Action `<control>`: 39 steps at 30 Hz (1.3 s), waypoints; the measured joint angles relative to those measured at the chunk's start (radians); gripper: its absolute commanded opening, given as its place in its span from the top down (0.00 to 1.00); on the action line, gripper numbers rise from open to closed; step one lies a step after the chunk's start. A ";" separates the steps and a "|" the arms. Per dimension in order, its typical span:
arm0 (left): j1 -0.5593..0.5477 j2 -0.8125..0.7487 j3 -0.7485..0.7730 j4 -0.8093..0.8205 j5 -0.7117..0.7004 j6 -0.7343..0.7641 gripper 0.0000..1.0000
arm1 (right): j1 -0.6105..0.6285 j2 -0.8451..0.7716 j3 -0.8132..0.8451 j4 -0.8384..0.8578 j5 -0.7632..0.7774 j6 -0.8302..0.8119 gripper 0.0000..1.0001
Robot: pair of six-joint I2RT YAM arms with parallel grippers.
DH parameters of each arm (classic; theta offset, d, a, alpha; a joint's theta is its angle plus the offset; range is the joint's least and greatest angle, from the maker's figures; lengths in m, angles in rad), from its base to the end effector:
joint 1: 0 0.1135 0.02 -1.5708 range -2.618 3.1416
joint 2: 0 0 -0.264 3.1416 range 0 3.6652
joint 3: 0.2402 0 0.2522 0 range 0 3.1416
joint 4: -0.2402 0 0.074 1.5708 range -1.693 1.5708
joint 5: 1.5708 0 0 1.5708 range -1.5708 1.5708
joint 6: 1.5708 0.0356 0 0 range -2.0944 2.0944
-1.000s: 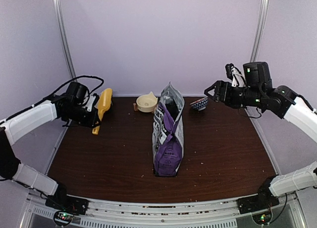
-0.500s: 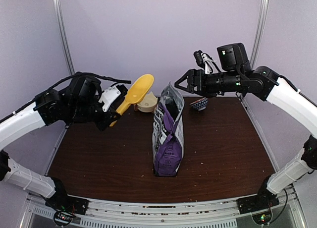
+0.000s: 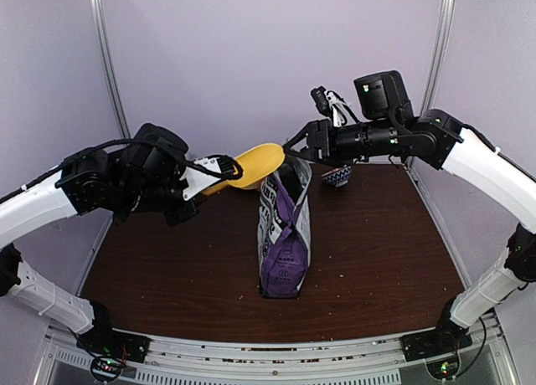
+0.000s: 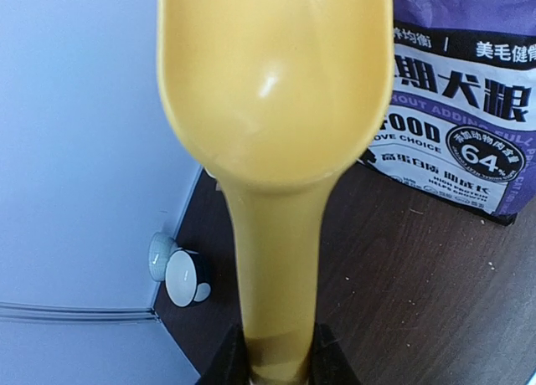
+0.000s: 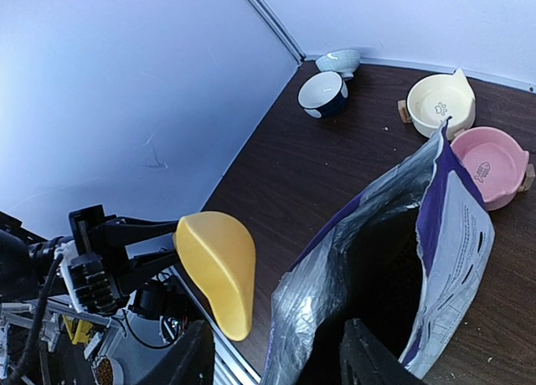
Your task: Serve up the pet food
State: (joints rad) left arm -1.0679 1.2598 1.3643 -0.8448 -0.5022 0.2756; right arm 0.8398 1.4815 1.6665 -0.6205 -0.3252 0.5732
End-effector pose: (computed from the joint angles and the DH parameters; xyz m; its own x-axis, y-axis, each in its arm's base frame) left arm 0.1376 -0.2145 0.3791 -0.1504 0.7684 -0.6221 0.6627 0.5453 0.5133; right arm 0.2078 0.2487 0.4350 -0.7241 -0.0377 -0.6887 -0.6025 0.5207 0.6049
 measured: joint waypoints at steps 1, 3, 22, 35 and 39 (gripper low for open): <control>-0.006 0.002 0.006 -0.002 -0.007 0.007 0.92 | 0.002 0.006 0.003 -0.005 0.000 0.000 0.51; -0.018 0.005 0.016 -0.006 -0.019 0.019 0.92 | 0.004 0.016 0.011 -0.015 0.000 -0.005 0.54; -0.051 0.054 0.053 -0.047 -0.062 0.061 0.92 | 0.020 0.045 0.031 -0.050 0.000 -0.048 0.82; -0.052 0.055 0.055 -0.048 -0.063 0.071 0.93 | 0.030 0.071 0.031 -0.069 0.000 -0.055 0.87; -0.053 0.055 0.055 -0.047 -0.063 0.076 0.93 | 0.030 0.071 0.031 -0.069 0.000 -0.055 0.88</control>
State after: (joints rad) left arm -1.1206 1.3148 1.4197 -0.8921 -0.5648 0.3511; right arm 0.8696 1.5524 1.6978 -0.6895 -0.3252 0.5182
